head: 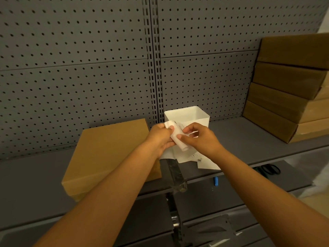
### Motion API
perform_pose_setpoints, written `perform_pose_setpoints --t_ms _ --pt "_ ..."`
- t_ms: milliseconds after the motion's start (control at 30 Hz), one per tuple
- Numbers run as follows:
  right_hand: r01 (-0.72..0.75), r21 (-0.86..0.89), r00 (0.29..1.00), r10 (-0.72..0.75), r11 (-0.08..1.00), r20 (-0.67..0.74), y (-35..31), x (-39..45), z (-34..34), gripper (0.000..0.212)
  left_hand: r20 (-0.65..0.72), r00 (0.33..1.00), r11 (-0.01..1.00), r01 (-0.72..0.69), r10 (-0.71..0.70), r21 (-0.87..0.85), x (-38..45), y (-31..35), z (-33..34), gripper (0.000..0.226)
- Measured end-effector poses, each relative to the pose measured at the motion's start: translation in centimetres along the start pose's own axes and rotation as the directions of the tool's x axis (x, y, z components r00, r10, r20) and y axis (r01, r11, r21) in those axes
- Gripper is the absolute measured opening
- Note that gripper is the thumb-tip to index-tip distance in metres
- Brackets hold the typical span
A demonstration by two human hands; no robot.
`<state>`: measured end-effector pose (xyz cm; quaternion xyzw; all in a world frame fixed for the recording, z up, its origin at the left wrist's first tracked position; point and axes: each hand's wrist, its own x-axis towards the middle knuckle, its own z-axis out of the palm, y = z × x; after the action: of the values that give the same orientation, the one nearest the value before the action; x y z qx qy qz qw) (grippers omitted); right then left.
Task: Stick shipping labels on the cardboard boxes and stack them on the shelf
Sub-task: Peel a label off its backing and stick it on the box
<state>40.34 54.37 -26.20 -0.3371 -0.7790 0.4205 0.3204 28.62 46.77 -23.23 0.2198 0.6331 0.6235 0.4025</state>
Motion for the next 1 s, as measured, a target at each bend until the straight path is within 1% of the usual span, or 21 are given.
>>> perform_pose_setpoints --t_ms 133,200,267,333,433,567,767,900,1000 --pt "0.014 0.038 0.999 -0.015 0.999 0.034 0.3 -0.2 -0.2 0.033 -0.023 0.999 0.997 0.029 -0.031 -0.077 0.0 0.3 0.1 0.028" --pt "0.025 0.03 0.999 -0.026 0.999 0.03 0.3 -0.2 -0.3 0.032 -0.007 0.999 0.992 0.048 -0.049 -0.115 -0.1 0.5 0.2 0.026" --pt "0.023 0.015 1.0 -0.023 1.0 0.019 0.3 -0.2 -0.4 0.029 0.037 0.999 0.99 0.043 -0.038 -0.133 -0.3 0.5 0.1 0.021" --pt "0.008 0.011 1.0 -0.008 1.0 0.022 0.2 0.0 -0.5 0.024 0.078 0.997 0.995 0.021 -0.013 -0.101 -0.4 0.5 -0.1 0.026" --pt "-0.007 0.023 1.0 0.006 1.0 0.021 0.0 0.2 -0.7 0.02 0.083 0.996 0.999 -0.012 0.015 -0.031 -0.4 0.3 -0.3 0.036" --pt "-0.028 -0.026 1.0 0.028 0.999 0.005 -0.2 0.3 -0.8 0.018 0.085 0.995 0.999 -0.044 0.042 0.024 -0.2 0.2 -0.4 0.037" --pt "-0.05 -0.008 0.999 0.05 0.999 0.02 -0.3 0.2 -1.1 0.008 0.07 0.994 0.986 -0.092 0.084 0.137 0.4 -0.3 -0.8 0.037" --pt "-0.056 -0.005 0.998 0.056 0.998 0.026 -0.4 0.1 -1.1 0.01 0.073 0.992 0.974 -0.114 0.101 0.194 0.6 -0.4 -0.9 0.043" --pt "-0.065 0.003 0.998 0.065 0.998 0.026 -0.3 0.1 -1.1 0.013 0.079 0.991 0.971 -0.124 0.11 0.204 0.7 -0.4 -0.9 0.042"
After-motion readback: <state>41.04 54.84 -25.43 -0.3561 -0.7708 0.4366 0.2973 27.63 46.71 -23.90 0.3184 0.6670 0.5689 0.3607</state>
